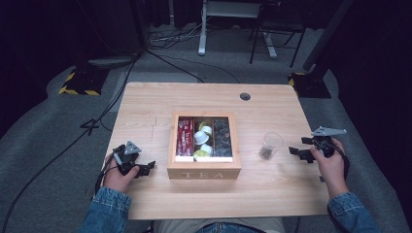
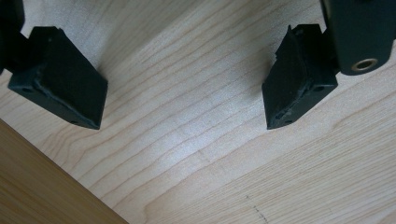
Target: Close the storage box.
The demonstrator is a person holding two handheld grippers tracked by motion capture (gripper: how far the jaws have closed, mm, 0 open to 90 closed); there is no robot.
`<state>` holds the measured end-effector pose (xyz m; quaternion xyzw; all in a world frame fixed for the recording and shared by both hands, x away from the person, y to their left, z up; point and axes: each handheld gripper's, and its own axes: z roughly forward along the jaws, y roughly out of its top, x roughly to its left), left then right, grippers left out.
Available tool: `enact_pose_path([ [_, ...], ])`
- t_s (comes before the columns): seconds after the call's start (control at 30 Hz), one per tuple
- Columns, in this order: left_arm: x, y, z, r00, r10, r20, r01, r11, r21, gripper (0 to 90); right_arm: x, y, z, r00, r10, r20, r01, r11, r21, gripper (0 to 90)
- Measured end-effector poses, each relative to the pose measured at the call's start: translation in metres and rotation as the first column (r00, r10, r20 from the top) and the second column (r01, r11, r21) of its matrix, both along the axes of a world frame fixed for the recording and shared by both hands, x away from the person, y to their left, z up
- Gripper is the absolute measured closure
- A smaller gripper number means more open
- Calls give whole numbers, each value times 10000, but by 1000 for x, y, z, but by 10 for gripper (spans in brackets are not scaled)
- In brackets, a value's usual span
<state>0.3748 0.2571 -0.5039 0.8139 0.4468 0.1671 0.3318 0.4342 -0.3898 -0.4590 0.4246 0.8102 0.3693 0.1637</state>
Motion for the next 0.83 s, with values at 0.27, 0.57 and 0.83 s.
enact_pose_path([
  [0.27,1,0,0,10000,-13,8,13,10000,36,142,-4,-1,-24,9998,-151,-162,151,9999,-13,191],
  [0.57,1,0,0,10000,10,11,-10,10000,35,140,-9,5,-43,9992,-399,64,400,9990,-177,162],
  [0.83,1,-1,0,9999,136,-27,-136,9999,4,136,-12,9,-44,9975,-651,290,664,9966,-486,145],
])
